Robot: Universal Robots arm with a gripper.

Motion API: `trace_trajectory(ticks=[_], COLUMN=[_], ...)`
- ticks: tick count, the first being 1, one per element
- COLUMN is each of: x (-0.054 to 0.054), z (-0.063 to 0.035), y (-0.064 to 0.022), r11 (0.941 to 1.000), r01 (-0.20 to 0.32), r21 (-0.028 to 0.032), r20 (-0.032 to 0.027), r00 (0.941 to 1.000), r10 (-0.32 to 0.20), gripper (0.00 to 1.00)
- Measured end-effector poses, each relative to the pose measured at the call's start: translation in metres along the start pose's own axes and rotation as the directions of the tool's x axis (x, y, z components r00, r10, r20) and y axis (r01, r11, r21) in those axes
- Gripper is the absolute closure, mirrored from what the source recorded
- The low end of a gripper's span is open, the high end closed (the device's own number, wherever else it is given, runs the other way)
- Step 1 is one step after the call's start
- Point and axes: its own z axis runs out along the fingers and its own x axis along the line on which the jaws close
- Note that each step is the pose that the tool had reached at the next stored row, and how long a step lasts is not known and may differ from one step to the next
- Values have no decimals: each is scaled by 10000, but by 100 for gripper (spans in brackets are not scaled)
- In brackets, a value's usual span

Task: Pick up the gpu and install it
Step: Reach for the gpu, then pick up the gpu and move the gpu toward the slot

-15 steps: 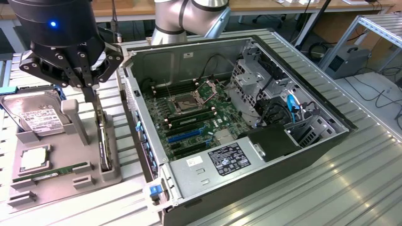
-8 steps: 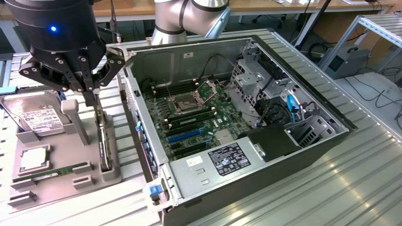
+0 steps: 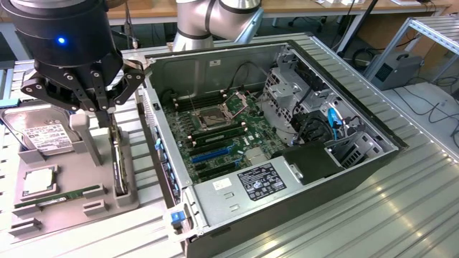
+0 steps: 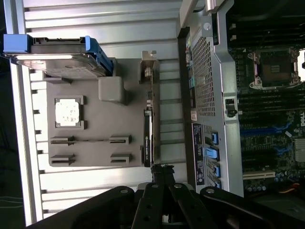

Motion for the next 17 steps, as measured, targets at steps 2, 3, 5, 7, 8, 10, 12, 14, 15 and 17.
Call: trace_trajectory(ticks=[2,3,5,7,8,10,12,14,15,17], x=[-2,-2,-2,-3,-3,-3,-3,-3,-3,-3], z=[0,0,-1,-1,-1,-1,-1,-1,-1,-1], y=[-21,-26,-32,-32,-33,-33,-33,-33,-33,-33], r11=[10000,10000,10000,10000,10000,10000,10000,10000,10000,10000], r01=[0,0,-1,-1,0,1,0,0,1,1], r21=[-1,-1,-1,0,0,0,0,0,0,-1], r20=[1,1,1,1,1,0,0,0,0,1], r00=[10000,10000,10000,10000,10000,10000,10000,10000,10000,10000], r10=[0,0,1,1,0,-1,0,0,-1,-1], gripper=[89,89,89,89,89,89,89,89,89,89])
